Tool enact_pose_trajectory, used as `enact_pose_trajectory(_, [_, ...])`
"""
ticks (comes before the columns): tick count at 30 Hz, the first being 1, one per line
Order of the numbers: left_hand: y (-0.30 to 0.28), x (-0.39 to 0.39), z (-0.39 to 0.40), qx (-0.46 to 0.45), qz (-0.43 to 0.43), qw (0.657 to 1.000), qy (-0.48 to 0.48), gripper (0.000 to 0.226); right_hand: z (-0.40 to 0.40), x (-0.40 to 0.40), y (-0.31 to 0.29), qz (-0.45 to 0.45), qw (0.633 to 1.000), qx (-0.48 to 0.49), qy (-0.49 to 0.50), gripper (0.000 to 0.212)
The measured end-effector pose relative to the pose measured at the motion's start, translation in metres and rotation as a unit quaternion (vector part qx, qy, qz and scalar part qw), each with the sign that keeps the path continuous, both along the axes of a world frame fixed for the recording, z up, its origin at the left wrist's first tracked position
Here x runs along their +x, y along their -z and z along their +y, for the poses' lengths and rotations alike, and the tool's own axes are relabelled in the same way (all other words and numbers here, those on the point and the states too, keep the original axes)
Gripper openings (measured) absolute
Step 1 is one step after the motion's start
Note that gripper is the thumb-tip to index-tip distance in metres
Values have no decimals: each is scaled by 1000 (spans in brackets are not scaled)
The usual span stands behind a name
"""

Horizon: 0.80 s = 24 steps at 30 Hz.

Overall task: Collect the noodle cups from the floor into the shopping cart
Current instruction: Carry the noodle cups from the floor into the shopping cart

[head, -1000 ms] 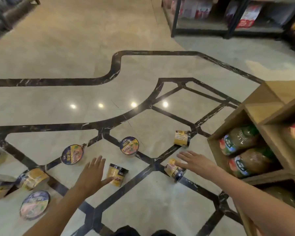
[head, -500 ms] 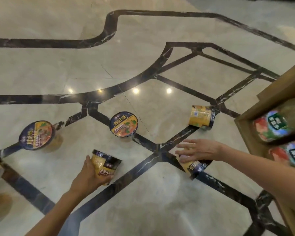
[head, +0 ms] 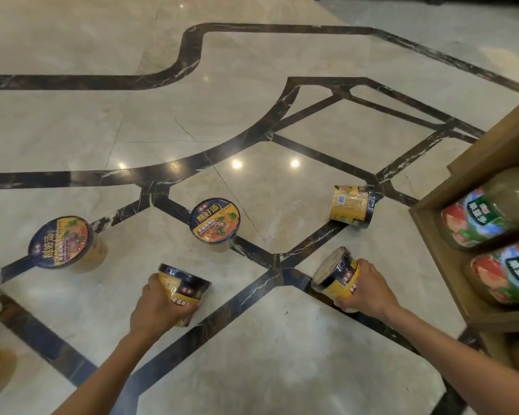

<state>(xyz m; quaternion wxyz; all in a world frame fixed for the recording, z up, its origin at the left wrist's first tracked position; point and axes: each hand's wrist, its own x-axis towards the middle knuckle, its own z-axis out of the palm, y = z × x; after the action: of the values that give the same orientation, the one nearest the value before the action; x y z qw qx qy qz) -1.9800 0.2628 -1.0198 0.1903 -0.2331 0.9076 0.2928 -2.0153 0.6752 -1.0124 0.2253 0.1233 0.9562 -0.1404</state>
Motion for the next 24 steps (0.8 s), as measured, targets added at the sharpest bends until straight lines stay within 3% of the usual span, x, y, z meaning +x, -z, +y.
enact_pose_trajectory(5, [-53, 8, -2, 42, -8, 998, -43, 94, -21, 0, -39, -16, 995, -79, 61, 100])
enact_pose_trajectory(10, [-194, 25, -26, 72, 31, 994, -76, 92, -86, -10, -155, -19, 987, -149, 62, 99])
enact_pose_trajectory(15, [-358, 61, -68, 74, 123, 981, -130, 51, -192, -17, -311, -65, 950, -300, 66, 51])
enact_pose_trajectory(19, [-487, 122, -121, 61, 145, 961, -227, 79, -280, 1, -444, -121, 905, -406, 32, 59])
enact_pose_trajectory(22, [-584, 181, -154, 51, 166, 938, -299, 88, -332, 35, -553, -163, 877, -452, -1, 28])
enact_pose_trajectory(24, [-642, 226, -169, 36, 177, 925, -334, 89, -359, 65, -618, -198, 860, -468, -43, 24])
